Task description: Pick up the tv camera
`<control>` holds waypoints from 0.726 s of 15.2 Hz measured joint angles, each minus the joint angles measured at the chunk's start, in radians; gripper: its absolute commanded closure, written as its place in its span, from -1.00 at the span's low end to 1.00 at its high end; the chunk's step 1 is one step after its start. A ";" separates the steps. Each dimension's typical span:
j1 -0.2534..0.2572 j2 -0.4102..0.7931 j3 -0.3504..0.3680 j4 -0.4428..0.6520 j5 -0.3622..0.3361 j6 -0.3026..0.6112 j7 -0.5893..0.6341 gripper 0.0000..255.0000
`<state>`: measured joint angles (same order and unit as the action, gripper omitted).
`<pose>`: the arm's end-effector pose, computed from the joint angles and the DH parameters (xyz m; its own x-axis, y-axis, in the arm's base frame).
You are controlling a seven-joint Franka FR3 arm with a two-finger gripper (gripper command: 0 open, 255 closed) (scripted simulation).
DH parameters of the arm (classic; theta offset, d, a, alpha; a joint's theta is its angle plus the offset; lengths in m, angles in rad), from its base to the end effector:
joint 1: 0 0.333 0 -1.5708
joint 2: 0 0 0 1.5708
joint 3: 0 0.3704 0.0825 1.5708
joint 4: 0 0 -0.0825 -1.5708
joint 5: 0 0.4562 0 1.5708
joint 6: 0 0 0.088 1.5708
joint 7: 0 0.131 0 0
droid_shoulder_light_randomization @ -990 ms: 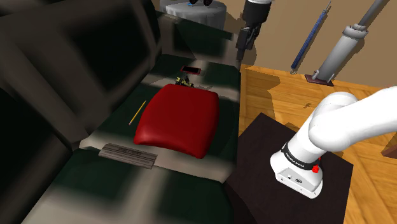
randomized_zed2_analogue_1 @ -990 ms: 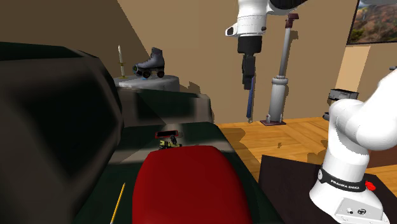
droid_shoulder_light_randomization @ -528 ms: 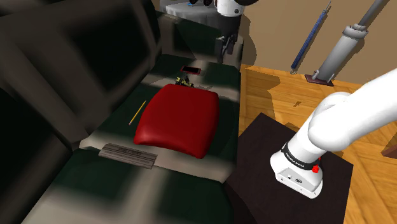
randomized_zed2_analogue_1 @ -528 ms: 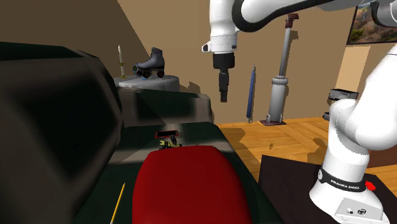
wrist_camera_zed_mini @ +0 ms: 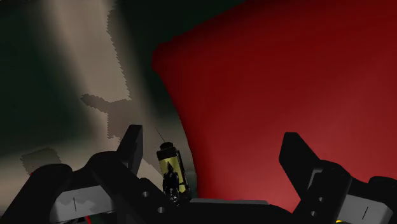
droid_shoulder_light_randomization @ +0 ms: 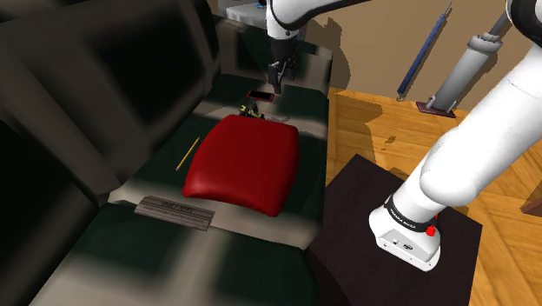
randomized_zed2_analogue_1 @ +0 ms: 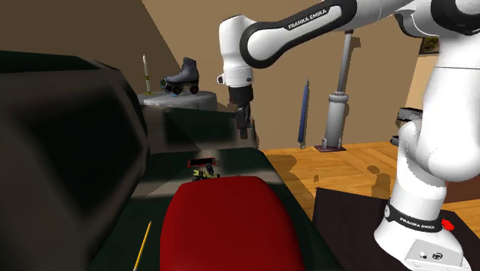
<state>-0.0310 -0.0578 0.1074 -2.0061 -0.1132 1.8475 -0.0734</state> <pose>0.5892 0.0343 0.4774 0.9778 0.1779 -0.1106 0.1894 -0.9765 0.1033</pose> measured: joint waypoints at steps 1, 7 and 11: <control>-0.001 0.046 0.001 0.029 -0.012 0.011 0.004 -1.00; 0.007 0.292 -0.002 0.227 -0.075 0.017 0.024 -1.00; 0.018 0.464 -0.011 0.392 -0.112 -0.002 0.028 -1.00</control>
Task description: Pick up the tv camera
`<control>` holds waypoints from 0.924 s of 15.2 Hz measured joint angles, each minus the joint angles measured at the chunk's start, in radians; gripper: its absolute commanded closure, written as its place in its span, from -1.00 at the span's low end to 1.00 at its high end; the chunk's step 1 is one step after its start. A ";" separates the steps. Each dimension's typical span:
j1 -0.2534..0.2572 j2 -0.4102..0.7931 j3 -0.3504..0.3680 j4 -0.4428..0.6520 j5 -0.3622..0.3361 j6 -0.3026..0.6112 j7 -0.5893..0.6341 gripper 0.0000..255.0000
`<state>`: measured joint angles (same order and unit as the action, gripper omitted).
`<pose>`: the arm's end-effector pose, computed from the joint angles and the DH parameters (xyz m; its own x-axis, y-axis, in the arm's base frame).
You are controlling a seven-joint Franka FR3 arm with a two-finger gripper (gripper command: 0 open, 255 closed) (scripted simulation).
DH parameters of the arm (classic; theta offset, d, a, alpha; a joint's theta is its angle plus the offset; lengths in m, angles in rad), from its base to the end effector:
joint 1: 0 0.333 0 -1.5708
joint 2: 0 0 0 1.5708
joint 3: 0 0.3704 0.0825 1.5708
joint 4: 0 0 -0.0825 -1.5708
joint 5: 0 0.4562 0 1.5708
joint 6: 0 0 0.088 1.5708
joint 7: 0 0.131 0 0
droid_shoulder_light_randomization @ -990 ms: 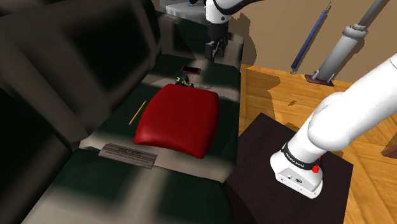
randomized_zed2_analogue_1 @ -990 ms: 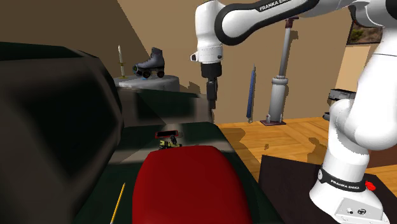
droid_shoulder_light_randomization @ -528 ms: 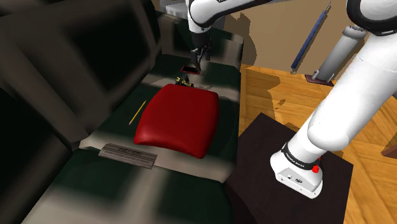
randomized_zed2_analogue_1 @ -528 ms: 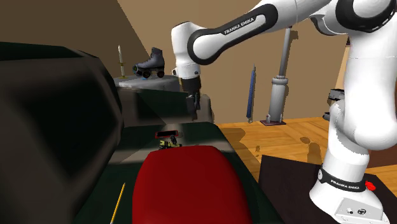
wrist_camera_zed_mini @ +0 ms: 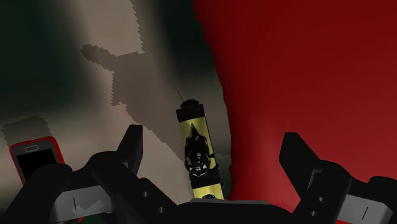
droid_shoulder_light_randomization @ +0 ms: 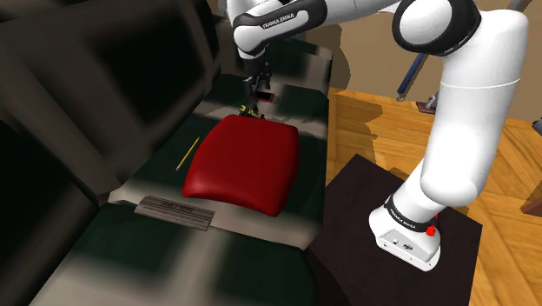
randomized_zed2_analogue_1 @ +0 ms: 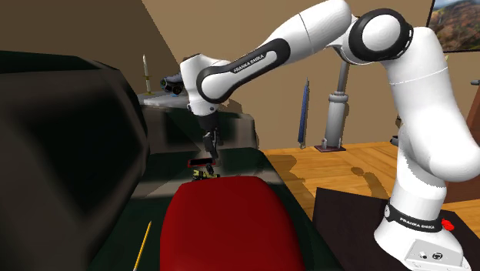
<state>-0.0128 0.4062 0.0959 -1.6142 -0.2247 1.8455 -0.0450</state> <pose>0.7335 0.0309 0.3750 0.9656 0.1844 -0.1833 0.2138 -0.9644 0.1557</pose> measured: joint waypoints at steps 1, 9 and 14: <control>0.001 0.035 -0.004 0.035 -0.008 -0.006 -0.003 -1.00; 0.018 0.240 -0.018 0.222 -0.039 -0.012 0.001 -1.00; 0.018 0.257 -0.020 0.205 -0.042 0.021 0.009 1.00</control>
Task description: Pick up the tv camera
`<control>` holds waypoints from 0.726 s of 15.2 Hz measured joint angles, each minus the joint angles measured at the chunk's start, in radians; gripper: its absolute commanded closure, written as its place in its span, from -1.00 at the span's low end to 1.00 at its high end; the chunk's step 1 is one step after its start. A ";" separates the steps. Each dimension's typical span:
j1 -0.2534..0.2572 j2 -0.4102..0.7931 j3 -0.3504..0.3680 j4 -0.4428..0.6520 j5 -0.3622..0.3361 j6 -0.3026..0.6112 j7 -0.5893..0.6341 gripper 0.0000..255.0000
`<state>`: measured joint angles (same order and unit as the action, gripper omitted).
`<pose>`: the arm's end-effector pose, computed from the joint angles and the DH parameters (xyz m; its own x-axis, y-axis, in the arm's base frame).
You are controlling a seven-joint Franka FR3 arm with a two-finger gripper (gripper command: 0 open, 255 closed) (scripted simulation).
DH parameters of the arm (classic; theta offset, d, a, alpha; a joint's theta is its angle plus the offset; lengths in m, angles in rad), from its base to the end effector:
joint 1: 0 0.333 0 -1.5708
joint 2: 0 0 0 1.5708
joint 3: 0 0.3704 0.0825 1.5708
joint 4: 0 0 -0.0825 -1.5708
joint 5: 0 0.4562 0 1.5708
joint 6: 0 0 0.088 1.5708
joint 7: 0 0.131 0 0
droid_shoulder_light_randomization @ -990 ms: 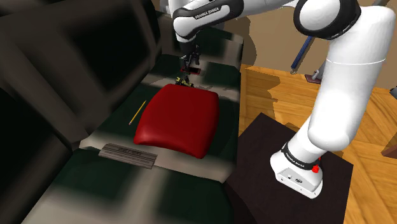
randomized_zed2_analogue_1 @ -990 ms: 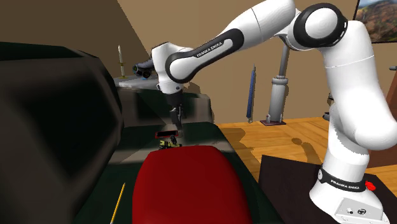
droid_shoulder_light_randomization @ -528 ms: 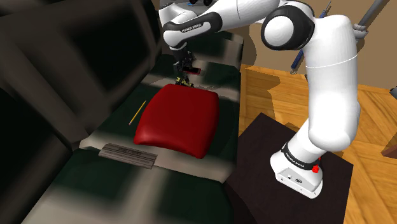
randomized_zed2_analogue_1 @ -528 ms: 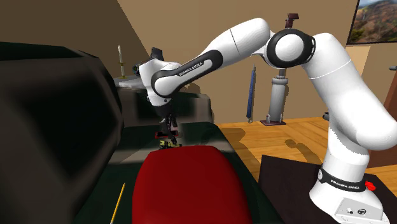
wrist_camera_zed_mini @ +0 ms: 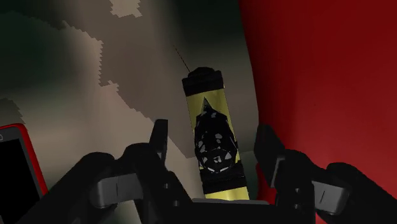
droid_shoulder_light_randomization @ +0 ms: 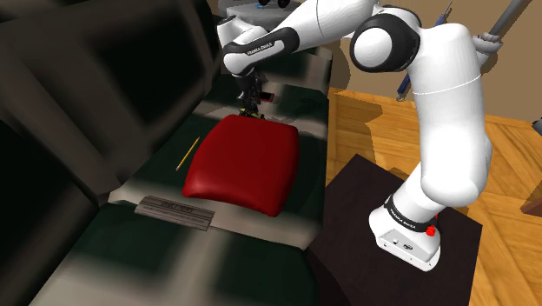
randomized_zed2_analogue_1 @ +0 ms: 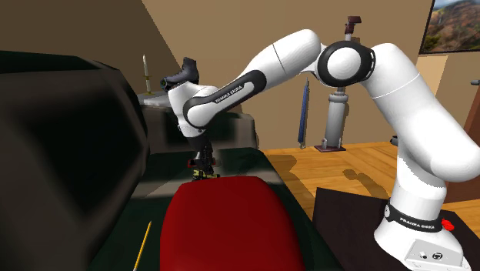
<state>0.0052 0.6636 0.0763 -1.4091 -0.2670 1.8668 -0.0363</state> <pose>0.7938 0.0279 0.2836 0.9589 0.1852 -0.2149 0.2249 -0.9579 0.1782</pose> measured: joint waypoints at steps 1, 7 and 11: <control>0.000 0.001 0.000 0.000 0.000 0.001 0.000 1.00; 0.001 0.001 0.000 0.000 0.000 0.001 0.001 1.00; 0.001 -0.006 0.001 0.001 0.001 -0.007 -0.001 1.00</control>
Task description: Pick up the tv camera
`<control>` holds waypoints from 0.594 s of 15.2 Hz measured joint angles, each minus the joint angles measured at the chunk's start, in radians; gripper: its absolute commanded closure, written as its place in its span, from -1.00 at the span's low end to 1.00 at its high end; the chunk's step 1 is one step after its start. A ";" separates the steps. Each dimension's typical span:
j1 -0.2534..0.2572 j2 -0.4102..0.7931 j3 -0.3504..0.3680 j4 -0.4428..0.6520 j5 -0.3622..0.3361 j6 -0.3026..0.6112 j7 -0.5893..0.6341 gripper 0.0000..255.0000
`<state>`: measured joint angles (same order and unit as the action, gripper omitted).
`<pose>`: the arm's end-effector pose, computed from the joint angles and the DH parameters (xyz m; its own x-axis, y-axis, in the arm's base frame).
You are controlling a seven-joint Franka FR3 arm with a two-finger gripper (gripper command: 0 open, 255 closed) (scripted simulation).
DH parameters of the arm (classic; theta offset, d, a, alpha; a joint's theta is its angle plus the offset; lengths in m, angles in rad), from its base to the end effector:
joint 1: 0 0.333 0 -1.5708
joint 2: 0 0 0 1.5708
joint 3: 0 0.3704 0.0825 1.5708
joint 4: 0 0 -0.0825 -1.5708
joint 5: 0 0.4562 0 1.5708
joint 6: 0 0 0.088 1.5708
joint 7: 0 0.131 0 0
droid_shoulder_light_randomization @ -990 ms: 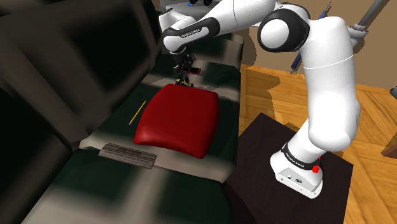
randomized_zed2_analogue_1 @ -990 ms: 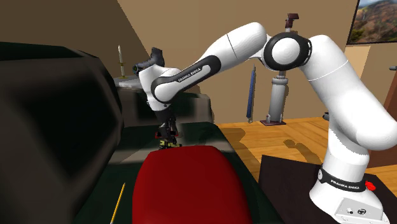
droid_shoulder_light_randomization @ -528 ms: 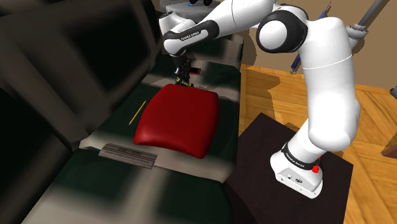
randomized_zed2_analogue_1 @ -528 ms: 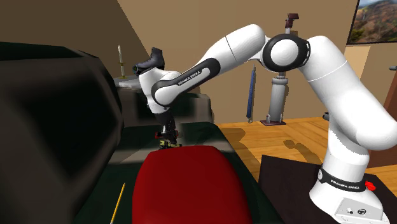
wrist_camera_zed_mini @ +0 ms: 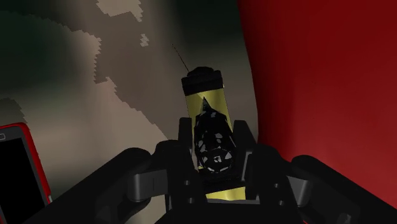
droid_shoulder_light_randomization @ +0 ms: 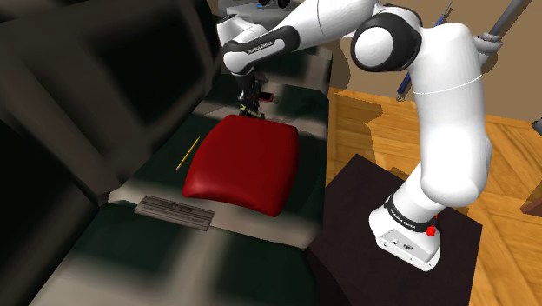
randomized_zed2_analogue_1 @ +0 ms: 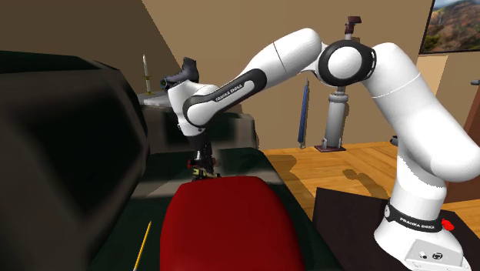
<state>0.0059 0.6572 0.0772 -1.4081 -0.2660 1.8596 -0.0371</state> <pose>0.7933 0.0289 0.2888 0.9589 0.1855 -0.2147 0.2252 -0.9579 0.1780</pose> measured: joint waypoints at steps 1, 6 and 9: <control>0.000 -0.001 0.000 0.006 0.000 -0.007 -0.002 1.00; 0.000 -0.026 0.002 0.035 0.005 -0.059 -0.015 1.00; 0.001 -0.043 0.003 0.052 0.008 -0.092 -0.021 1.00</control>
<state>0.0065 0.6141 0.0798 -1.3565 -0.2580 1.7675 -0.0583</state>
